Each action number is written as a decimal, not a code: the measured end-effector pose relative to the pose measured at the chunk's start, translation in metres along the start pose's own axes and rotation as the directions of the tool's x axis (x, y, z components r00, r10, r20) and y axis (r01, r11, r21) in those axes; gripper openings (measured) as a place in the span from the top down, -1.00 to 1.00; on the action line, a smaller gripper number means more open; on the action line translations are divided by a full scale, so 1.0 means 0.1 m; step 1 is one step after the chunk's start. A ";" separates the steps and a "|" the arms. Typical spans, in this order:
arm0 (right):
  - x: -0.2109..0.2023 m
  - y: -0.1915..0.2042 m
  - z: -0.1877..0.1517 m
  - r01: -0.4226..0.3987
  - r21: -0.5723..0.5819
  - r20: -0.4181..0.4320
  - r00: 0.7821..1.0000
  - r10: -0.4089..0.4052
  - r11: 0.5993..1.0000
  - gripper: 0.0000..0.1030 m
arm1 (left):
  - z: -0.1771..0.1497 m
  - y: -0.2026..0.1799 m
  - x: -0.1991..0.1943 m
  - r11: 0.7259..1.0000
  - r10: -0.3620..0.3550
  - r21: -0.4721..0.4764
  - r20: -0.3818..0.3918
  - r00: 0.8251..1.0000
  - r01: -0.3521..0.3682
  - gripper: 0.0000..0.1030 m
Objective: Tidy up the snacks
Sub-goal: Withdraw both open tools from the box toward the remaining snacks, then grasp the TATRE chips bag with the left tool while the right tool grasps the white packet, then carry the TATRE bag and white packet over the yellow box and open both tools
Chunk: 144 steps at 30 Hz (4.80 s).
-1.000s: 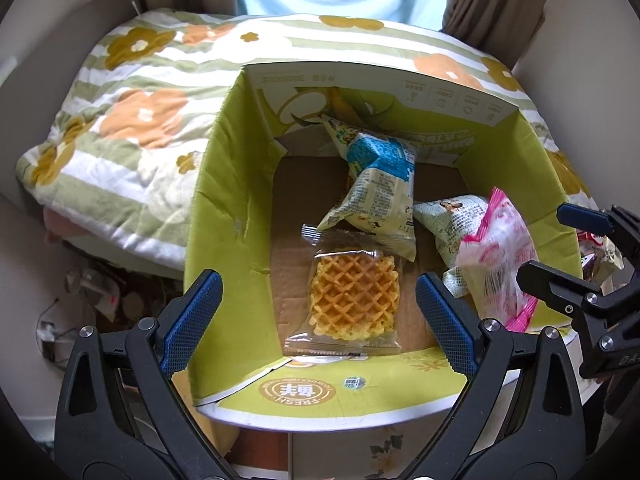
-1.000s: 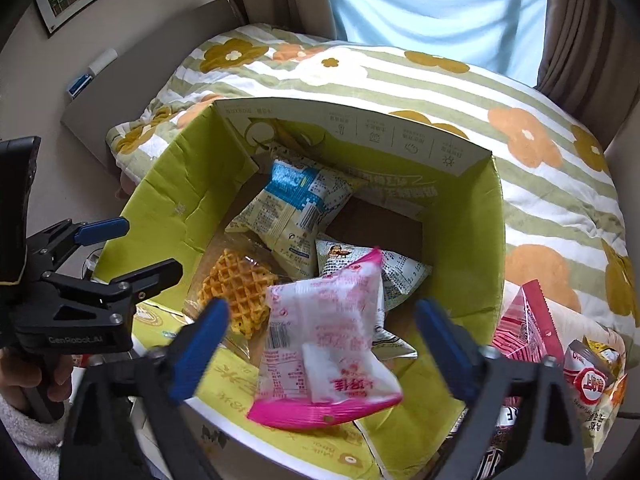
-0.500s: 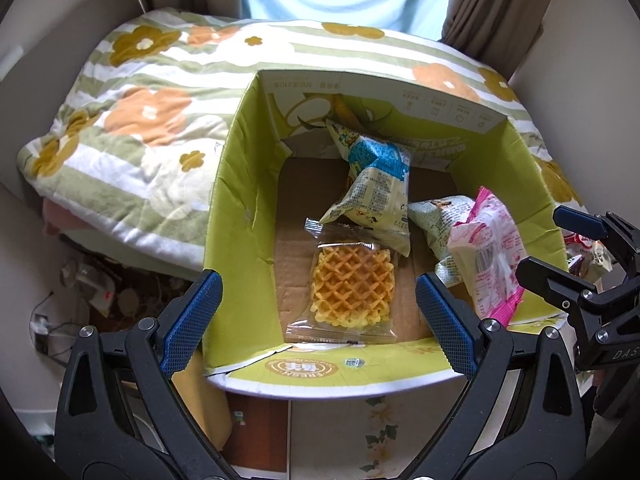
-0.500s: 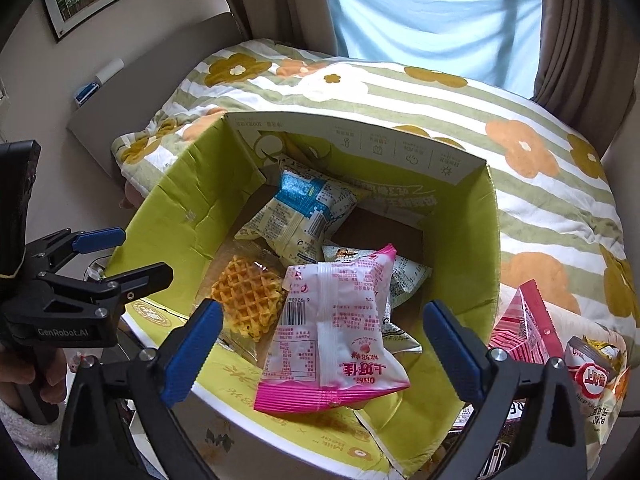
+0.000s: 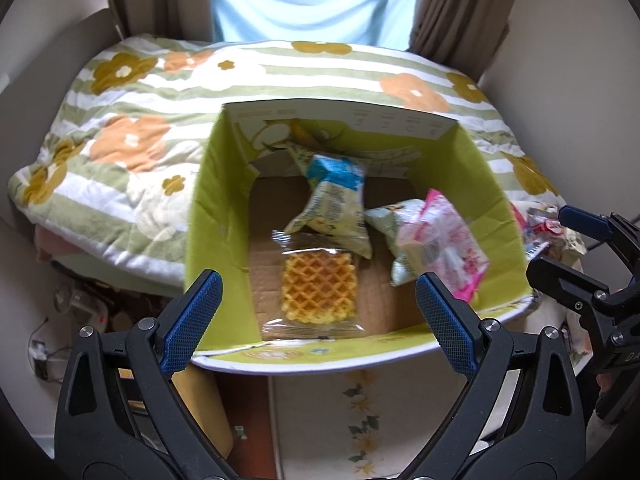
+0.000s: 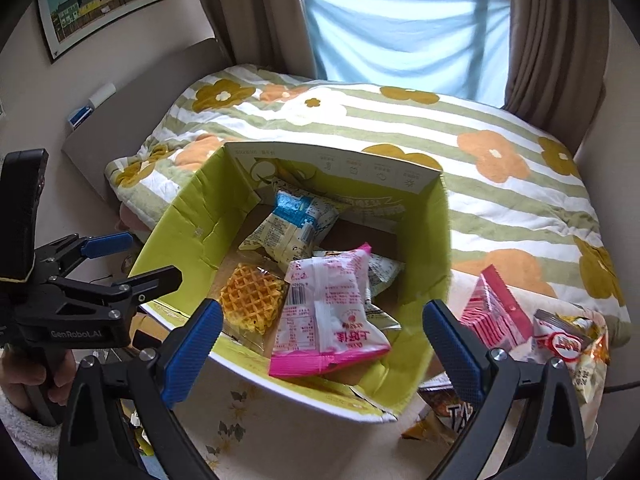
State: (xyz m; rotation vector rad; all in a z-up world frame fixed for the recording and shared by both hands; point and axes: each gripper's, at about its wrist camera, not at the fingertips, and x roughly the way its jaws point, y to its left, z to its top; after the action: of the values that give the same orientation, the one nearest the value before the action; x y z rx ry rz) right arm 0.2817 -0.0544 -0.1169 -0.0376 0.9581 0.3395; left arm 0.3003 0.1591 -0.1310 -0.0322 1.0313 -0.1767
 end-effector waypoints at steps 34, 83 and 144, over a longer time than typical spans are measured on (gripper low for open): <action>-1.24 -2.53 -2.01 0.102 0.124 0.001 0.995 -0.103 0.987 -0.93 | -0.95 -2.78 0.28 0.997 -0.030 -0.073 -0.006 1.000 0.029 -0.88; -0.36 -3.09 -2.81 0.075 0.217 -0.103 0.993 -0.053 0.973 -0.19 | -1.04 -2.90 1.50 0.991 0.048 -0.121 -0.034 0.998 -0.052 -0.07; 0.32 -0.43 0.34 -0.114 0.051 0.099 0.989 0.108 0.992 -0.13 | 0.44 0.19 0.42 0.980 0.090 -0.179 0.025 0.996 -0.085 -0.08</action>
State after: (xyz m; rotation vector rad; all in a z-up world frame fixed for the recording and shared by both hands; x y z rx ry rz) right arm 0.3384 -0.0802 -0.1279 0.0835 0.8761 0.4133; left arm 0.3614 0.1689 -0.1465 -0.1513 1.0112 -0.0034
